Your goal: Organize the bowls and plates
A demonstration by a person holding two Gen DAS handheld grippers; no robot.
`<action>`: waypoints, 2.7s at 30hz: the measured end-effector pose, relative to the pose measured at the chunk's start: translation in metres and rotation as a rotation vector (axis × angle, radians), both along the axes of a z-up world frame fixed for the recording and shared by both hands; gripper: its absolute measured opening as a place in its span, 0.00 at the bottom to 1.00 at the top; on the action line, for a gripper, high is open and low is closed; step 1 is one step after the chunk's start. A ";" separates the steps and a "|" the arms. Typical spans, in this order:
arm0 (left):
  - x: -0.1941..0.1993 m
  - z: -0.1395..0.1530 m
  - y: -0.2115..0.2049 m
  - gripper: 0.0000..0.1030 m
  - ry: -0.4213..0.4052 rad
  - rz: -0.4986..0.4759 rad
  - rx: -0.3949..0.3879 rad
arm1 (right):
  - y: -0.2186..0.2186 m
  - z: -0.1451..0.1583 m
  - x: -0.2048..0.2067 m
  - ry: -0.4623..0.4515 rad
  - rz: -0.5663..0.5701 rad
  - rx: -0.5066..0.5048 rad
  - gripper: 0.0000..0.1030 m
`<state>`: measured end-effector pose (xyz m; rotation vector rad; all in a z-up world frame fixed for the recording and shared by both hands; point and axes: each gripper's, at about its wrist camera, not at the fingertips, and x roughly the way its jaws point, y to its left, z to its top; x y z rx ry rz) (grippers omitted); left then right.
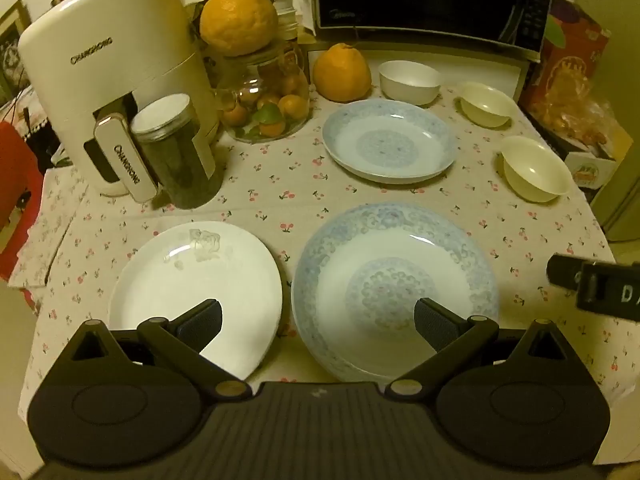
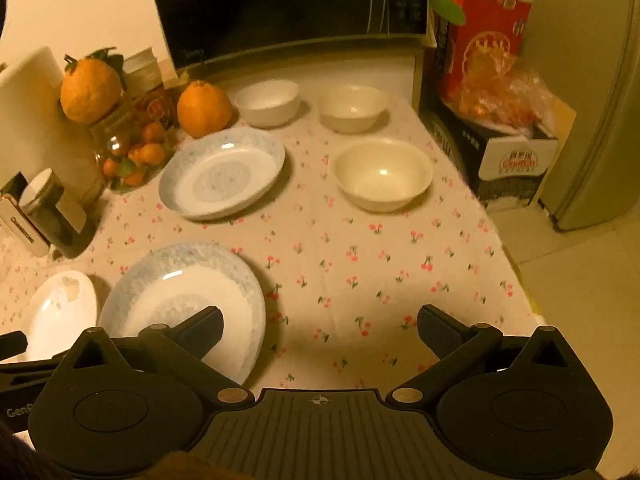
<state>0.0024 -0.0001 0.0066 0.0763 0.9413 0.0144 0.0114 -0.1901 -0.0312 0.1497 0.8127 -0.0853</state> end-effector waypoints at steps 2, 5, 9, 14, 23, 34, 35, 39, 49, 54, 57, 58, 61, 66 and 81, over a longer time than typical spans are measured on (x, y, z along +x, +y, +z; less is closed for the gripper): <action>0.002 0.004 0.000 1.00 -0.013 -0.006 0.010 | -0.002 0.004 0.002 -0.005 -0.001 -0.002 1.00; 0.008 0.011 0.003 1.00 -0.026 -0.013 0.018 | -0.006 0.010 0.007 -0.016 -0.018 -0.003 1.00; 0.017 0.015 0.004 0.99 -0.015 -0.030 -0.004 | -0.014 0.015 0.016 -0.025 -0.018 0.027 1.00; 0.035 0.022 0.001 0.98 0.002 -0.053 -0.036 | -0.023 0.018 0.032 -0.032 -0.001 0.138 1.00; 0.084 0.022 0.009 0.95 0.011 -0.027 -0.118 | -0.032 0.006 0.074 -0.017 0.012 0.342 1.00; 0.145 -0.025 0.041 0.87 0.071 0.088 -0.342 | -0.044 -0.037 0.133 0.020 0.001 0.627 1.00; 0.149 -0.030 0.043 0.86 0.068 0.098 -0.374 | -0.045 -0.040 0.137 0.017 0.000 0.646 1.00; 0.162 -0.038 0.046 0.79 0.038 0.096 -0.431 | -0.045 -0.045 0.150 0.006 -0.013 0.667 1.00; 0.185 -0.061 0.045 0.54 0.002 0.083 -0.509 | -0.048 -0.073 0.177 0.013 -0.097 0.798 0.92; 0.193 -0.071 0.038 0.39 -0.009 0.082 -0.512 | -0.040 -0.081 0.185 0.024 -0.121 0.775 0.52; 0.195 -0.077 0.040 0.31 -0.012 0.113 -0.519 | -0.039 -0.085 0.188 0.017 -0.148 0.749 0.46; 0.195 -0.079 0.040 0.26 -0.011 0.123 -0.526 | -0.039 -0.087 0.189 0.013 -0.156 0.746 0.45; 0.196 -0.083 0.039 0.19 -0.008 0.138 -0.517 | -0.041 -0.093 0.189 0.015 -0.169 0.741 0.33; 0.196 -0.086 0.043 0.10 0.002 0.153 -0.511 | -0.038 -0.094 0.189 0.007 -0.162 0.707 0.14; 0.183 -0.078 0.021 0.11 0.035 -0.015 -0.371 | -0.044 -0.080 0.178 0.090 -0.149 0.609 0.10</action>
